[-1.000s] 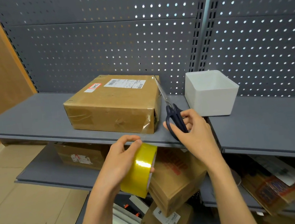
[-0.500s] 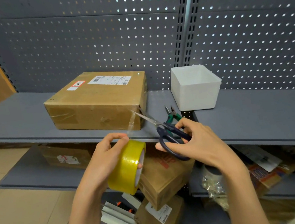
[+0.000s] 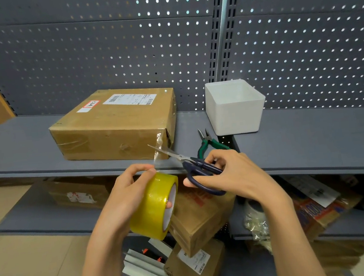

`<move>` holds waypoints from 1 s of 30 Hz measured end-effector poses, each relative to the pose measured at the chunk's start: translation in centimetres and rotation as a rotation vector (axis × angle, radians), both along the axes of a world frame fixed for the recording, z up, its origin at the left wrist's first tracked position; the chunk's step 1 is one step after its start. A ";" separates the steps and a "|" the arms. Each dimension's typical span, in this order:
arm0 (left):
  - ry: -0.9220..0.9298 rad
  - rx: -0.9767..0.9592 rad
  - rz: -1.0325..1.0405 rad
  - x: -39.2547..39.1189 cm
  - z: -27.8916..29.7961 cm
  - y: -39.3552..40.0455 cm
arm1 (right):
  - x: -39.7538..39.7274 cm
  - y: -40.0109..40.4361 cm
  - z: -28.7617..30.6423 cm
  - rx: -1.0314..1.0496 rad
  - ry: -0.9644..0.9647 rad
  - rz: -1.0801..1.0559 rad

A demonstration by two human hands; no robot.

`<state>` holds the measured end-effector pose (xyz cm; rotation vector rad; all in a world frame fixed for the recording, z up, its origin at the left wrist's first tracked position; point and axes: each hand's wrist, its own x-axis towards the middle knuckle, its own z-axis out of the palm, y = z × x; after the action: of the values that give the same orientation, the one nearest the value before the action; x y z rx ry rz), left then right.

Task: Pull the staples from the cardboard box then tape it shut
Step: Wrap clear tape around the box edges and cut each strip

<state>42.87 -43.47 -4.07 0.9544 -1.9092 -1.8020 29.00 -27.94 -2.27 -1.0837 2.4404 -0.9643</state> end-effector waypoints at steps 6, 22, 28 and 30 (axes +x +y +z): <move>0.006 0.005 -0.006 0.2 -0.1 -0.2 | -0.3 -0.3 -0.6 -0.048 0.026 -0.023; 0.005 0.008 -0.007 0.4 0.0 -0.1 | -0.4 0.0 -1.0 -0.054 -0.007 0.020; 0.031 0.037 0.032 0.8 0.3 -0.2 | -0.1 -0.4 -0.7 -0.123 0.002 0.052; 0.046 0.008 0.067 0.9 0.4 -0.3 | 0.0 -0.5 -0.5 -0.150 0.031 0.058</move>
<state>43.78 -43.75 -3.68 0.9594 -1.8218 -1.7790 29.02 -28.48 -2.76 -1.2199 2.3791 -1.1345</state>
